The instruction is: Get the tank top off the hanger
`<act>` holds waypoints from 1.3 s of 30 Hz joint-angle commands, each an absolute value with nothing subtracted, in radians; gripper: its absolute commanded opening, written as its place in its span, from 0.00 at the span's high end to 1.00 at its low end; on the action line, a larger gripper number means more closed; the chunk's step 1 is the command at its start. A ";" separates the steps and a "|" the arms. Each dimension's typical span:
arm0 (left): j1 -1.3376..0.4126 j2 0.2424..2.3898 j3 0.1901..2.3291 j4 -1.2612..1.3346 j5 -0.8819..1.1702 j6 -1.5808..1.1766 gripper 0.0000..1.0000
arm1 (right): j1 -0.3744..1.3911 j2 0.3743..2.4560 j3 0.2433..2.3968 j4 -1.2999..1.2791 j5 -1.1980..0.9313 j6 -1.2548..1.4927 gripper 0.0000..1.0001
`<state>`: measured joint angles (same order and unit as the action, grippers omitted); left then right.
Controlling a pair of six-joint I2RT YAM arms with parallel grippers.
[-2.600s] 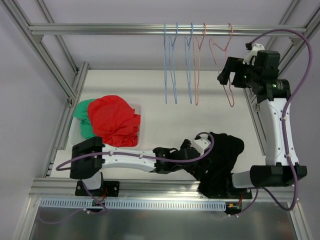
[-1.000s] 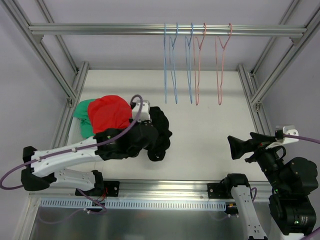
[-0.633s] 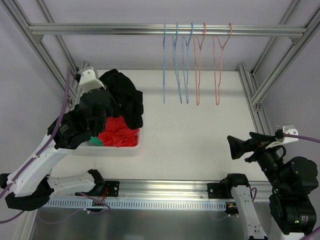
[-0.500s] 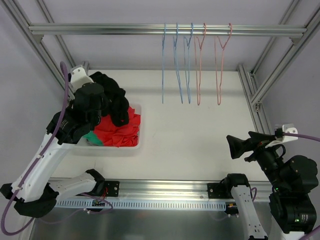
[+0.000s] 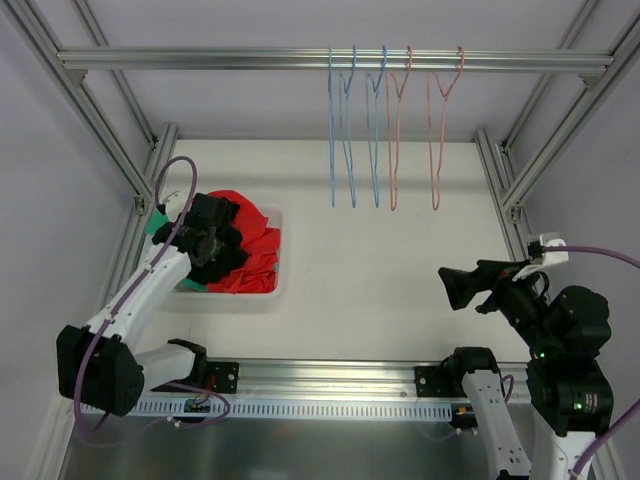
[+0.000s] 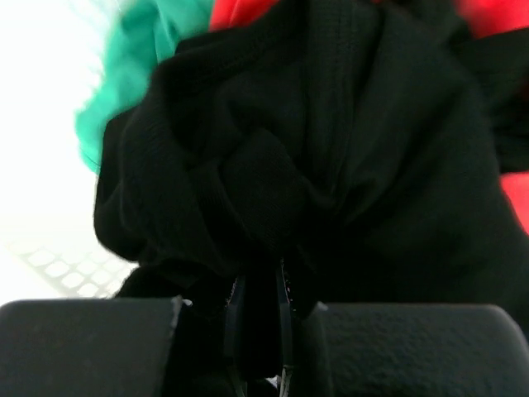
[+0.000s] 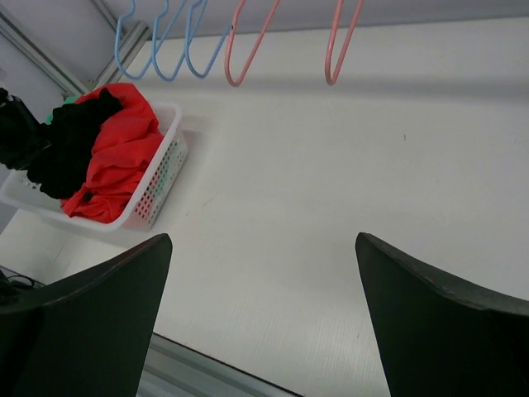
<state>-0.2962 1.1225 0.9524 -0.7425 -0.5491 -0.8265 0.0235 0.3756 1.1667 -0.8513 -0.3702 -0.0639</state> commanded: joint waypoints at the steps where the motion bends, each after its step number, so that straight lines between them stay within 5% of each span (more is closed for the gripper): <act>1: -0.270 1.198 0.861 -0.635 -0.456 -0.900 1.00 | 0.029 0.373 1.105 -0.808 -0.449 -0.034 0.01; 10: -0.247 1.012 0.768 -0.597 -0.394 -0.901 0.99 | 0.029 0.314 0.946 -0.928 -0.336 -0.093 0.00; 13: -0.248 0.902 0.868 -0.667 -0.394 -0.841 0.60 | 0.029 0.350 0.986 -0.975 -0.244 -0.120 0.00; 14: -0.247 0.884 0.897 -0.720 -0.399 -0.815 0.37 | 0.031 0.357 0.997 -0.979 -0.233 -0.120 0.01; 21: -0.247 0.724 1.129 -0.905 -0.387 -0.686 0.01 | 0.060 0.416 1.054 -0.991 -0.149 -0.141 0.01; 29: -0.247 0.592 1.172 -0.979 -0.174 -0.376 0.01 | 0.187 0.430 1.149 -1.022 0.090 -0.176 0.01; 39: -0.258 0.279 1.017 -0.968 -0.178 -0.242 0.01 | 0.288 0.278 1.121 -1.042 0.190 -0.212 0.00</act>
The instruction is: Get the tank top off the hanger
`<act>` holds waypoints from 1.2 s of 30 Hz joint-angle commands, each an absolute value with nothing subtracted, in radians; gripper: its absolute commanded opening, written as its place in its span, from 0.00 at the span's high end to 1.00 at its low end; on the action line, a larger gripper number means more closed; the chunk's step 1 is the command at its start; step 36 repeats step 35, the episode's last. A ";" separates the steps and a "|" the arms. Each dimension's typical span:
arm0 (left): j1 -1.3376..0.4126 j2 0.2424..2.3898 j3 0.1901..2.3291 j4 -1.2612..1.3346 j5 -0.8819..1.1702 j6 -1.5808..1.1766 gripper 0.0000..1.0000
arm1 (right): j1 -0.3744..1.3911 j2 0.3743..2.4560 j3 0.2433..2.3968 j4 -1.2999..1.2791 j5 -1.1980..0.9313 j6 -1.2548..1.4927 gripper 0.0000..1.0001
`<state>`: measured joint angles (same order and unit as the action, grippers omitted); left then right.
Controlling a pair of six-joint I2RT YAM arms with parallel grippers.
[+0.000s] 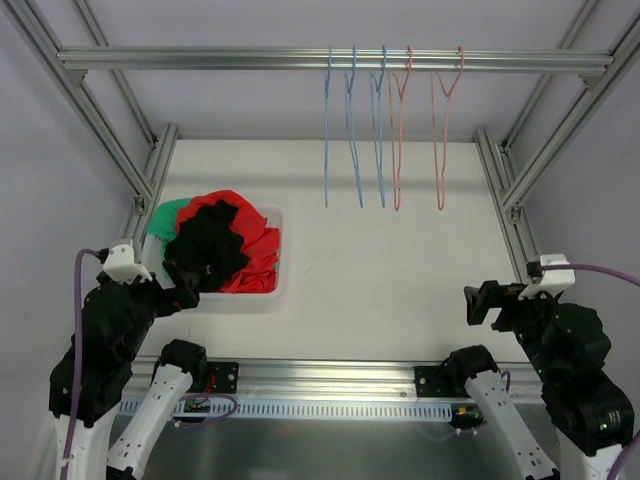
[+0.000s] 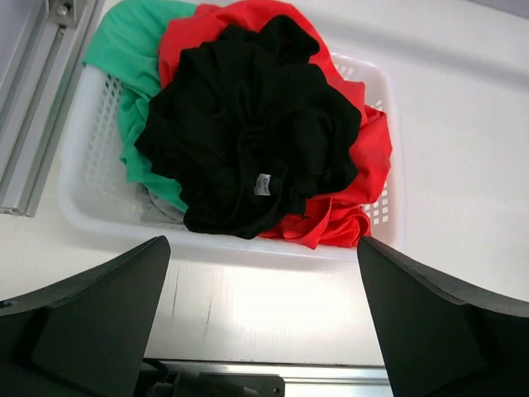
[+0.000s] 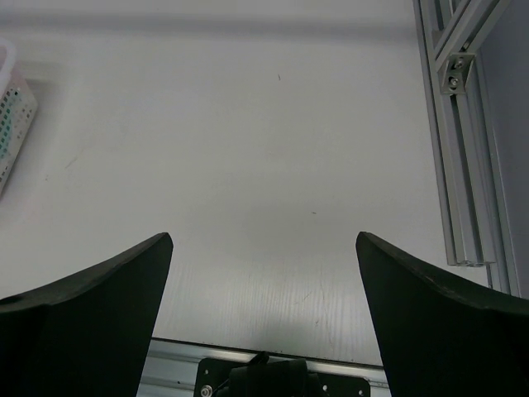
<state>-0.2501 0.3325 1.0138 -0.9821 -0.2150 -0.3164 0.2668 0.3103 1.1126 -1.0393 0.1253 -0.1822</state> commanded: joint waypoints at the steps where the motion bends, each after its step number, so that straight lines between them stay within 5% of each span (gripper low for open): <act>1: -0.259 0.270 1.019 -0.968 -0.166 -0.247 0.01 | 0.294 0.258 1.118 -1.042 0.193 -0.209 0.00; 36: -0.259 0.253 1.028 -0.991 -0.124 -0.273 0.01 | 0.327 0.259 1.057 -1.006 0.287 -0.153 0.01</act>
